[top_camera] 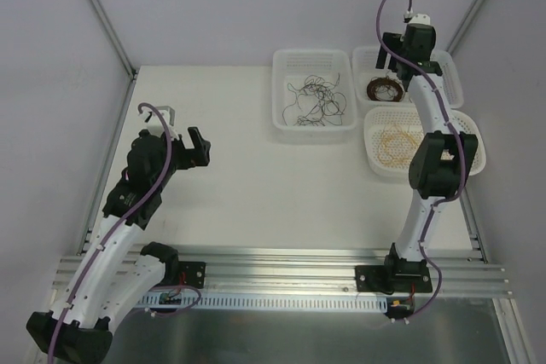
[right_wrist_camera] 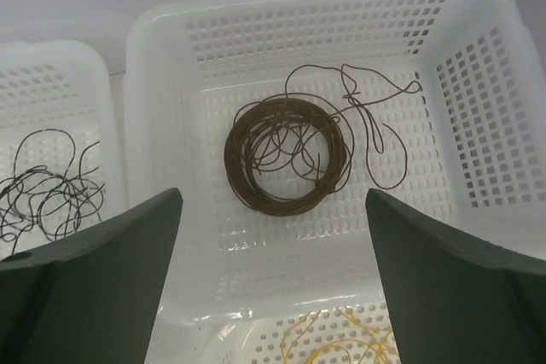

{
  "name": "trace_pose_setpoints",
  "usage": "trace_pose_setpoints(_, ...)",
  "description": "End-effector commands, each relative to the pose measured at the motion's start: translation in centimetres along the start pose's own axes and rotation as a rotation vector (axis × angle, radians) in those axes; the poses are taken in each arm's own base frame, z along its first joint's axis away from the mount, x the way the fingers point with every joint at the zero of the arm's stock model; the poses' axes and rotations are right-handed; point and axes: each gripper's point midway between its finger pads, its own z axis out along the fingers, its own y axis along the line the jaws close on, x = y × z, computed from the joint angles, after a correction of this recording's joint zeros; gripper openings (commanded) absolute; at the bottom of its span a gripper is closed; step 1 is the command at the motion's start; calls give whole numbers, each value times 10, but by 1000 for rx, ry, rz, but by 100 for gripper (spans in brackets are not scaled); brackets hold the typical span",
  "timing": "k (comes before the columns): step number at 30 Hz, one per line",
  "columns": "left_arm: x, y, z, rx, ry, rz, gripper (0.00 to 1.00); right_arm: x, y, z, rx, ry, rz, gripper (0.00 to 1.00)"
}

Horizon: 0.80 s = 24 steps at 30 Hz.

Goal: Untangle the cables

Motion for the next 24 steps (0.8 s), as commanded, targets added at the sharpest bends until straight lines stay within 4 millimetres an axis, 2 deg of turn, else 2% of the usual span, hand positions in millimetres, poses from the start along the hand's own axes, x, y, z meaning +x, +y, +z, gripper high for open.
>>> trace_pose_setpoints(1, -13, -3, -3, 24, -53, -34, 99, -80, -3, -72, -33, -209, 41, 95)
trace_pose_setpoints(2, -14, -3, -3, 23, -58, -35, 99, -72, -5, -78, -27, -193, 39, 96)
trace_pose_setpoints(3, -16, -2, -6, 21, -66, -38, 99, -83, -9, -100, -27, -223, 44, 98)
trace_pose_setpoints(4, -18, -1, -7, 16, -76, -40, 99, -83, -11, -111, -27, -225, 44, 99)
trace_pose_setpoints(5, -18, 0, -8, 14, -78, -40, 99, -74, -13, -118, -20, -208, 43, 99)
trace_pose_setpoints(6, -22, 2, -11, 5, -96, -41, 99, -85, -18, -144, -18, -247, 52, 100)
trace_pose_setpoints(9, -31, 7, -20, -13, -140, -50, 99, -77, -28, -174, -1, -237, 56, 100)
trace_pose_setpoints(10, -32, 10, -22, -27, -151, -52, 99, -83, -33, -201, 4, -264, 62, 100)
trace_pose_setpoints(11, -34, 11, -24, -30, -163, -54, 99, -84, -37, -215, 13, -275, 74, 100)
trace_pose_setpoints(13, -39, 14, -31, -39, -192, -63, 99, -71, -41, -236, 11, -262, 87, 99)
trace_pose_setpoints(14, -41, 16, -32, -49, -204, -66, 99, -80, -45, -270, -2, -321, 109, 99)
trace_pose_setpoints(15, -45, 18, -37, -55, -223, -68, 99, -64, -45, -274, -4, -300, 129, 100)
trace_pose_setpoints(16, -47, 19, -39, -60, -234, -70, 99, -58, -47, -288, -8, -304, 145, 100)
trace_pose_setpoints(17, -49, 22, -41, -73, -245, -69, 99, -60, -52, -318, -15, -354, 168, 100)
trace_pose_setpoints(18, -53, 24, -47, -77, -269, -72, 99, -54, -54, -332, -17, -366, 197, 100)
trace_pose_setpoints(19, -54, 26, -49, -86, -278, -72, 99, -38, -56, -339, -16, -339, 198, 100)
trace_pose_setpoints(20, -55, 27, -51, -90, -287, -71, 99, -37, -61, -369, -27, -393, 207, 100)
trace_pose_setpoints(23, -59, 32, -58, -113, -317, -70, 99, -13, -69, -403, -17, -381, 210, 100)
trace_pose_setpoints(24, -61, 35, -62, -127, -332, -65, 99, -8, -74, -426, -18, -418, 217, 99)
